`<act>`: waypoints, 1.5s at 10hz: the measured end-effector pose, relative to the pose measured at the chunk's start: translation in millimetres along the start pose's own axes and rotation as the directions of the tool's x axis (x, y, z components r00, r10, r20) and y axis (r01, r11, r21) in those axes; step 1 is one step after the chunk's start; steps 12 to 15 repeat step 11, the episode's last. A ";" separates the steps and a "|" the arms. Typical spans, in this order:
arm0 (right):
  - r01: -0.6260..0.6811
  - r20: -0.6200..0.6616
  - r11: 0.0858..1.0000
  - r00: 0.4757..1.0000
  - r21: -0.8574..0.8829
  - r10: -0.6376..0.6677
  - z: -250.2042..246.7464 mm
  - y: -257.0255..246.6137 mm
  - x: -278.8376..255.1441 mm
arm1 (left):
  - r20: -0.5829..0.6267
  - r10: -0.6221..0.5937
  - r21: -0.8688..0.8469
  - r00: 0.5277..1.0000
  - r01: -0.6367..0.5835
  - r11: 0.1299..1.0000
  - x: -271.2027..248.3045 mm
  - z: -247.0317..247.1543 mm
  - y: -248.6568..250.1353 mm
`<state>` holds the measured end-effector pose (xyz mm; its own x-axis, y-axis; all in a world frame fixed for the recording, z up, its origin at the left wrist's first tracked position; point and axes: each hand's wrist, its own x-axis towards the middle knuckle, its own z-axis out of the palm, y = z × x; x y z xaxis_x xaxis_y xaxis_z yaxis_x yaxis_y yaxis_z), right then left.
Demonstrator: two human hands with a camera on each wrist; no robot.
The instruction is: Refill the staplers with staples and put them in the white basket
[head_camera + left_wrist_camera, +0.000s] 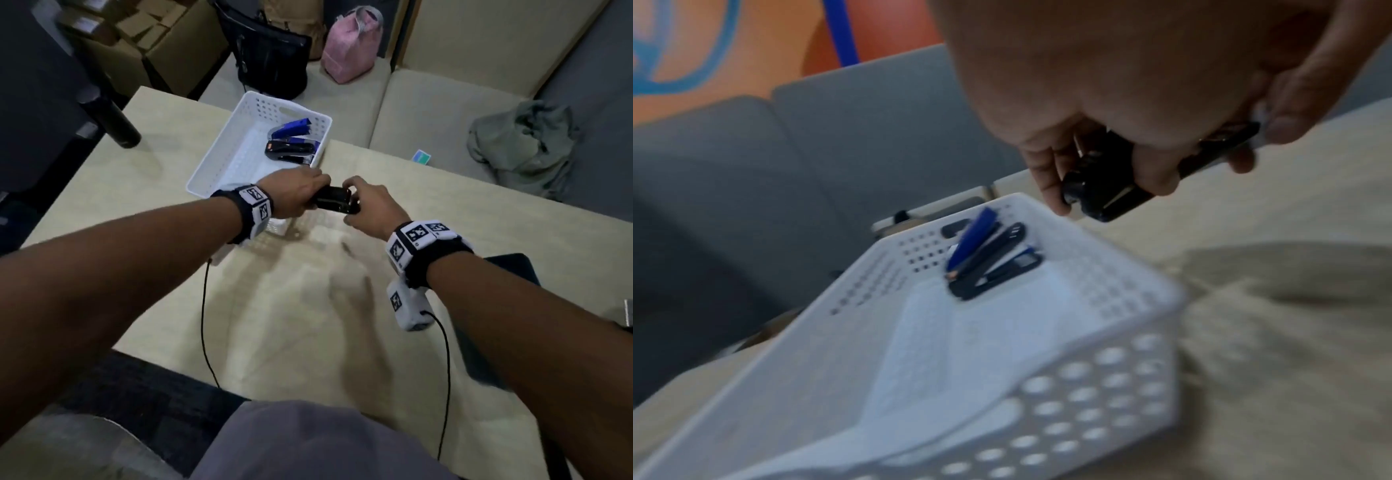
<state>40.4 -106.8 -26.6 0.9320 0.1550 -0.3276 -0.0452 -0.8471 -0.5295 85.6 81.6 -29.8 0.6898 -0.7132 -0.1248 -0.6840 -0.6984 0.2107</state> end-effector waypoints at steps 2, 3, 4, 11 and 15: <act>0.052 0.128 0.998 0.991 -0.027 -0.048 5.8 -49.3 70.5 | 0.084 -0.351 -0.045 0.933 0.355 0.934 -3.0 -3.7 -106.9; 0.059 0.147 0.993 0.988 -0.103 -0.043 14.9 -62.9 94.4 | 0.196 -0.374 0.017 0.907 0.378 0.926 4.2 7.8 -129.2; 0.039 0.104 0.993 0.994 -0.112 -0.027 16.7 -66.9 111.9 | 0.235 -0.316 0.027 0.919 0.319 0.947 19.4 21.5 -139.9; 0.117 0.116 0.992 0.987 -0.047 -0.111 5.5 -37.6 65.7 | 0.103 -0.403 0.164 0.909 0.384 0.909 62.1 -22.2 -98.3; 0.117 0.116 0.992 0.987 -0.047 -0.111 5.5 -37.6 65.7 | 0.103 -0.403 0.164 0.909 0.384 0.909 62.1 -22.2 -98.3</act>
